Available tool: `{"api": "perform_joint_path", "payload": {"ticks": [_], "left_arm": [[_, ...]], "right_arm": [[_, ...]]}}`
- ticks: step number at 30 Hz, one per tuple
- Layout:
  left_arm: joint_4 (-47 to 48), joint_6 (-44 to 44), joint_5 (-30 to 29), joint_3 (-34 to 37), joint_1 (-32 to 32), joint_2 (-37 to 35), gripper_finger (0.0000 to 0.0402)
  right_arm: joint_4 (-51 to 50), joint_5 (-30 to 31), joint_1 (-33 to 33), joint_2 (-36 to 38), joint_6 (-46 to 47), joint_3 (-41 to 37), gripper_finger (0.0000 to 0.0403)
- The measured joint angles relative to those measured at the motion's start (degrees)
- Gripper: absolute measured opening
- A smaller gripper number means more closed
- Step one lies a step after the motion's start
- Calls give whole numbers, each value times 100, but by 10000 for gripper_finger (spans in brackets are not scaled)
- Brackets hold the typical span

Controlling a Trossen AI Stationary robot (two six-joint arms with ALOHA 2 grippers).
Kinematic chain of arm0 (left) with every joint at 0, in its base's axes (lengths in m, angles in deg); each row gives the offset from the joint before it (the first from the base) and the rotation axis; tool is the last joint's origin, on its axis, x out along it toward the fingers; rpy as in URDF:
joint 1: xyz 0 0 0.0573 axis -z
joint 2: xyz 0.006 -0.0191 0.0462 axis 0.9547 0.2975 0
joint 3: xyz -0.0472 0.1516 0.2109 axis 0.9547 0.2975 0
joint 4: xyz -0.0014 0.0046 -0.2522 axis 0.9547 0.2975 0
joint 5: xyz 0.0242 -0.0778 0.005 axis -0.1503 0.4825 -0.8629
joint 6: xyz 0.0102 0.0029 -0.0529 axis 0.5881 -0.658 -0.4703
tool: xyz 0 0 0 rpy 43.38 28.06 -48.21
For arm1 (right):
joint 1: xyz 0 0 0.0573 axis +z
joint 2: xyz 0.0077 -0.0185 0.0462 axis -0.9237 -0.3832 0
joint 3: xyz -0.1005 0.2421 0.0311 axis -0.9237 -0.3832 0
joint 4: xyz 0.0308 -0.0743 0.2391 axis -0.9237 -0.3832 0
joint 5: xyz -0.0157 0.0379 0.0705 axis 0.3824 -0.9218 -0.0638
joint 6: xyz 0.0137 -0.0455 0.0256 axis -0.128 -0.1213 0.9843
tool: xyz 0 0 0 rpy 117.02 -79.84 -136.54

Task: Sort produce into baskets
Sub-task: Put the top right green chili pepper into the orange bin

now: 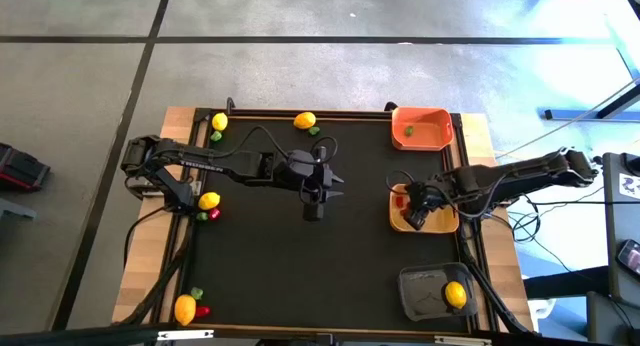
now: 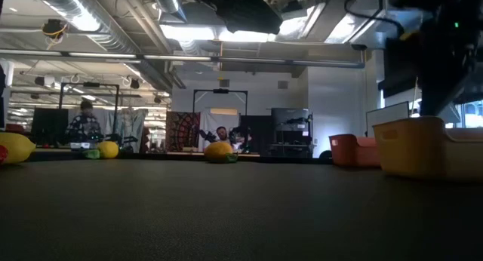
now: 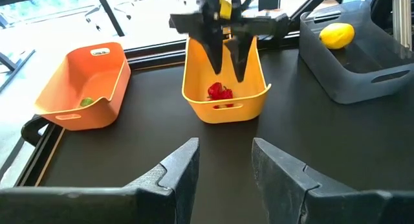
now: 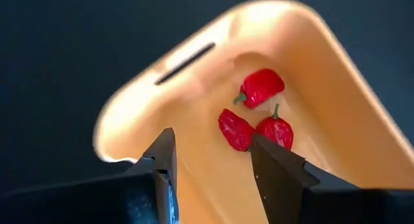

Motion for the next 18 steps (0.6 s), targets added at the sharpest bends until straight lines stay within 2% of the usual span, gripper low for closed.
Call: {"api": "perform_joint_path", "payload": {"ticks": [8,14,18], "left_arm": [[-63,-303,-8,0,9,0,151],[19,-655,-356,0,-161,2,226],[260,-892,-441,-4,-514,2,273]], "right_arm": [[-15,409,0,0,-315,457,134],[296,607,0,0,-481,457,134],[366,690,0,0,-541,457,134]]}}
